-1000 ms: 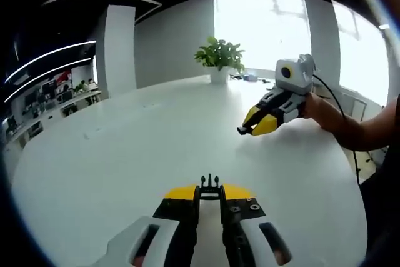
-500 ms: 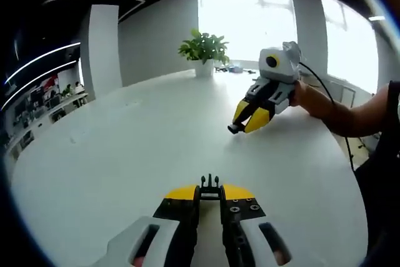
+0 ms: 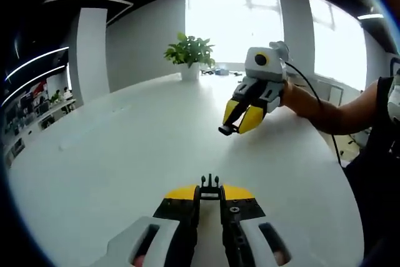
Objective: Snap the two parts of the plastic buckle together until the buckle closes and remains connected.
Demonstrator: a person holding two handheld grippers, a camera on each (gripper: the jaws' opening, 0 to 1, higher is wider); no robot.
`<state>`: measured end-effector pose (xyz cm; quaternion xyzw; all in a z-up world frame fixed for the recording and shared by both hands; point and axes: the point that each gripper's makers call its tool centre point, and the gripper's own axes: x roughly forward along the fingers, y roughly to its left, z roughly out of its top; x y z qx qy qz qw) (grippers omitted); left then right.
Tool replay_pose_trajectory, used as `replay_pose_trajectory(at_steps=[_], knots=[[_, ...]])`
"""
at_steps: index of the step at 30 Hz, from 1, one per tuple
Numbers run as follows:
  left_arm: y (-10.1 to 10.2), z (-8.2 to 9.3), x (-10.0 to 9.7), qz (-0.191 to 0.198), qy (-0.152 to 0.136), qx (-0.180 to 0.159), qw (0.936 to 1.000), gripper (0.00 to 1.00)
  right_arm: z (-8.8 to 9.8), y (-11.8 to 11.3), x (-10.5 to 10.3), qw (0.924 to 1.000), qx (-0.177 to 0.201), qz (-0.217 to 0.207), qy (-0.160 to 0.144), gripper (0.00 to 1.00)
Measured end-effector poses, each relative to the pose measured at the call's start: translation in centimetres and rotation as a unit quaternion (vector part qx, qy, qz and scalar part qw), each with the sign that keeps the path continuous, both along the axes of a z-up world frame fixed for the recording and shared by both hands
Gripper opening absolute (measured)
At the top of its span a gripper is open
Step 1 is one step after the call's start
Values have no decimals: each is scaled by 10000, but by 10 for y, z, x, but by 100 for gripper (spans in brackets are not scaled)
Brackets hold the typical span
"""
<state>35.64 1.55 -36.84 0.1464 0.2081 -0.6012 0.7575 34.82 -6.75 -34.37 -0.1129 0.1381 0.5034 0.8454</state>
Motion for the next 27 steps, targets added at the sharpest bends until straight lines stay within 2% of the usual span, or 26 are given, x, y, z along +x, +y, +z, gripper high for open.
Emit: replay_pose_trajectory(at_steps=[6, 11, 18, 22, 27], knots=[[-4, 0, -9, -205, 94, -40, 9997, 10, -5, 8, -12, 9994, -127, 333, 13, 10], [-6, -3, -16, -376, 115, 41, 9992, 10, -18, 16, -23, 9971, -426, 624, 59, 10], [-6, -7, -23, -587, 159, 142, 9980, 10, -18, 20, -31, 9955, -359, 852, 214, 10], [-8, -9, -32, -806, 178, 181, 9964, 10, -21, 26, -44, 9919, -405, 1177, 268, 10], [-9, -9, -37, -920, 194, 188, 9954, 10, -24, 27, -48, 9904, -465, 1264, 303, 10]])
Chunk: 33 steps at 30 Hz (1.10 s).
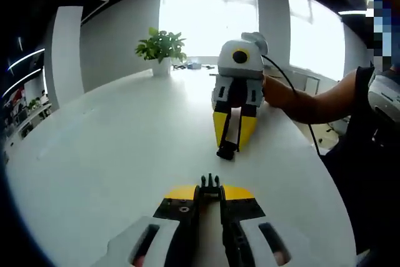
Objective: Snap the two parts of the plastic buckle together until the buckle closes and remains connected.
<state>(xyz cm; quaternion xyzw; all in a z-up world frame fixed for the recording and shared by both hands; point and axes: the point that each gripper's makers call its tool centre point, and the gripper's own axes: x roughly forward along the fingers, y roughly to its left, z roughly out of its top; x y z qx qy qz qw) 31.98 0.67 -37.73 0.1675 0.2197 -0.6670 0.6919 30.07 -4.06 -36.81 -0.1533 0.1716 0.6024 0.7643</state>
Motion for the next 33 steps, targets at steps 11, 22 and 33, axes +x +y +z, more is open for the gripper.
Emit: replay_pose_trajectory(at_steps=[11, 22, 33], knots=[[-3, 0, -20, -418, 99, -19, 9991, 10, 0, 6, -12, 9995, 24, 302, 51, 10], [-5, -1, -26, -613, 112, -61, 9980, 10, -5, 7, -15, 9992, -50, 393, 103, 10], [-6, -1, -27, -632, 103, -81, 9979, 10, -5, 8, -15, 9992, -45, 394, 82, 10]])
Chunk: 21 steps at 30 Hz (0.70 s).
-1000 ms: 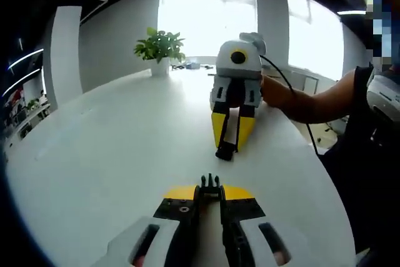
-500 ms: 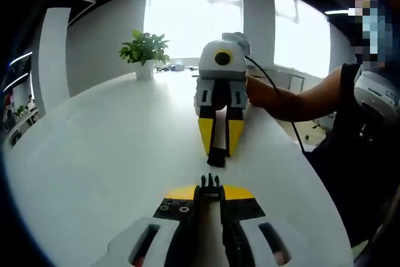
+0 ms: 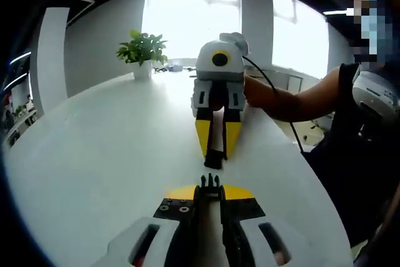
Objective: Snap the two parts of the plastic buckle together until the buckle closes and remains connected.
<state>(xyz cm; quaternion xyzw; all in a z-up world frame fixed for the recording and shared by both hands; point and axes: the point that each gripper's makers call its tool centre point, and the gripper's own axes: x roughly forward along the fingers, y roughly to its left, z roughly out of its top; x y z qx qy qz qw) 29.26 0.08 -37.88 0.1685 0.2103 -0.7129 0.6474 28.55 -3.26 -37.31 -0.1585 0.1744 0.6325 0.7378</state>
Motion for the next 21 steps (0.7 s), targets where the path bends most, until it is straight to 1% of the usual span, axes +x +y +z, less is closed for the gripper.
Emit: replay_pose_trajectory(at_steps=[4, 10, 13, 15, 21], knots=[[-1, 0, -3, -124, -5, -24, 9999, 10, 0, 2, -3, 10000, 16, 80, 28, 10], [-2, 0, -3, -185, -6, -62, 9998, 10, 0, 4, -8, 9998, 38, 166, 30, 10], [-3, 0, -4, -239, -48, -77, 9997, 10, 0, 5, -8, 9998, 44, 181, 35, 10], [-3, 0, -6, -265, -16, -87, 9996, 10, 0, 5, -8, 9998, 48, 184, 28, 10], [-4, 0, -8, -299, -48, -102, 9995, 10, 0, 5, -9, 9998, 61, 187, 59, 10]])
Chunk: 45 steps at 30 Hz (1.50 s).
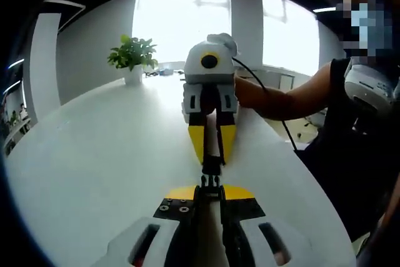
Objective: Snap the two parts of the plastic buckle together until the buckle closes and remains connected.
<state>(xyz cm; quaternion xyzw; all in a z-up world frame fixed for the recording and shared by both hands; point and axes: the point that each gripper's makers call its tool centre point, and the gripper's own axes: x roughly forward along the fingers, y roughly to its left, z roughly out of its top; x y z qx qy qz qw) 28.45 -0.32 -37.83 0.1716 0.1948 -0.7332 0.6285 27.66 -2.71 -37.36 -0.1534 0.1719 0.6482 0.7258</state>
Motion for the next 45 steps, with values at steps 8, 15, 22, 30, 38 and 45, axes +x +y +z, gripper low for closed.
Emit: replay_pose_trajectory(at_steps=[8, 15, 22, 30, 38, 45], knots=[[-1, 0, 0, -15, 45, -12, 10000, 10, 0, 0, 0, 10000, 2, 35, -27, 10], [-1, 1, -2, -37, 82, -7, 10000, 10, 1, 0, 1, 10000, 0, 52, -37, 10], [-3, 4, -4, -67, 218, -78, 9997, 10, 2, 1, 0, 9999, 8, 92, -45, 10], [-3, 3, -4, -99, 140, -78, 9998, 10, 2, 2, 0, 9999, 24, 107, -63, 10], [-4, 2, -6, -177, 22, -97, 9998, 10, 2, 2, 1, 9999, 59, 99, 19, 11], [-3, 1, -2, -74, 65, -74, 9999, 10, 1, 1, 5, 9999, 88, -60, 13, 11]])
